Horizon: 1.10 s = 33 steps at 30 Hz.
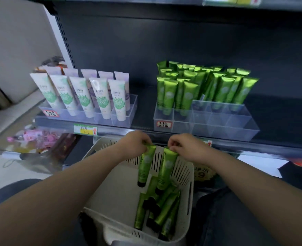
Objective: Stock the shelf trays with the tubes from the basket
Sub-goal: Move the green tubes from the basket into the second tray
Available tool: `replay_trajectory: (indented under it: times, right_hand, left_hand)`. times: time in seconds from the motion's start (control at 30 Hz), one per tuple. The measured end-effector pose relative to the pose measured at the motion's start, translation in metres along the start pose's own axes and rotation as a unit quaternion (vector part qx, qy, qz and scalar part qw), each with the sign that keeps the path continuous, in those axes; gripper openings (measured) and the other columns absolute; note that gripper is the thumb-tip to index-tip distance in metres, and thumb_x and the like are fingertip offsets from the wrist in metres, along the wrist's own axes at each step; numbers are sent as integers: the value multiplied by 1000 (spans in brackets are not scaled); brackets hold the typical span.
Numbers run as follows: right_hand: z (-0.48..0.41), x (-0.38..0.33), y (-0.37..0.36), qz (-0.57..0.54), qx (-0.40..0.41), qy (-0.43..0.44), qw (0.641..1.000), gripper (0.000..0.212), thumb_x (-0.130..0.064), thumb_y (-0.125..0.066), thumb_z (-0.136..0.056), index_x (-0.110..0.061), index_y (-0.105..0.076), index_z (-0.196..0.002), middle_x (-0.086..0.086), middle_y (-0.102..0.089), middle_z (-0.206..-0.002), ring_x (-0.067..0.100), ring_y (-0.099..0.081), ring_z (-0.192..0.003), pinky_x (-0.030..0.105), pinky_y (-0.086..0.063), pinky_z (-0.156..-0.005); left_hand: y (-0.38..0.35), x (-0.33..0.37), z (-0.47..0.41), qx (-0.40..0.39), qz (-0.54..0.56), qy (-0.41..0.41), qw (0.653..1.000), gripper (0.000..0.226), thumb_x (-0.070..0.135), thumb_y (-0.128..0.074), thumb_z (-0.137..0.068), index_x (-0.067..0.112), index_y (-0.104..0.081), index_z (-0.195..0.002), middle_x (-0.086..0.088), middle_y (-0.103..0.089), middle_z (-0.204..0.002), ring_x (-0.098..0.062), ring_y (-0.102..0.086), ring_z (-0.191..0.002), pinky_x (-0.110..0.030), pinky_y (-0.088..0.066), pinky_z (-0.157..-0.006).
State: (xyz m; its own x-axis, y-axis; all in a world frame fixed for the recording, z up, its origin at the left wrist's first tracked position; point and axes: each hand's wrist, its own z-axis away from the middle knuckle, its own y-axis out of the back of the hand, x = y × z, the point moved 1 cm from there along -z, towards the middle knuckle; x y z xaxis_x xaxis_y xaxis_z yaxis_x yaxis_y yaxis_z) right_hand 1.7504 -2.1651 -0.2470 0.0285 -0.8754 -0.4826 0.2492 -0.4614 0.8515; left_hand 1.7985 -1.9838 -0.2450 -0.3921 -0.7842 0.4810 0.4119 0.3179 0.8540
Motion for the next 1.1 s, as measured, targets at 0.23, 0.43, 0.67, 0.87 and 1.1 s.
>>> replay_trajectory:
  times: [0.23, 0.43, 0.67, 0.87, 1.1]
  right_hand:
    - [34, 11, 61, 15, 84, 31, 996, 10, -18, -53, -94, -25, -56, -88, -14, -53, -78, 6, -52, -75, 18, -37, -59]
    - [57, 23, 112, 13, 140, 45, 989, 19, -13, -51, -95, -25, -54, -80, -15, -50, -71, 2, -47, -68, 19, -36, -59]
    - [65, 42, 165, 52, 198, 33, 978, 13, -11, -51, -94, -21, -57, -88, -12, -52, -74, 13, -52, -77, 24, -38, -65]
    - [55, 54, 189, 47, 235, 26, 970, 12, -11, -51, -94, -19, -59, -89, -9, -54, -76, 17, -55, -78, 27, -43, -67]
    - [31, 64, 211, 65, 305, 39, 949, 14, -12, -51, -94, -13, -65, -95, -4, -58, -82, 13, -52, -76, 21, -33, -63]
  left_hand:
    - [33, 61, 4, 62, -38, -51, 996, 25, 9, -56, -86, 15, -68, -107, -3, -66, -110, -18, -58, -104, -17, -35, -75]
    - [52, 114, -7, 108, -36, -79, 990, 21, 11, -55, -87, 13, -69, -103, -4, -68, -104, -19, -62, -99, -17, -37, -70]
    - [75, 169, -28, 167, -48, -119, 978, 26, 10, -56, -88, 15, -67, -111, -4, -65, -113, -20, -58, -106, -20, -42, -80]
    - [87, 189, -53, 215, -66, -130, 966, 27, 13, -54, -91, 19, -63, -117, -6, -66, -110, -23, -60, -98, -20, -36, -70]
    - [99, 197, -86, 248, -72, -142, 956, 27, 12, -55, -89, 17, -64, -115, -4, -66, -116, -23, -60, -107, -28, -47, -87]
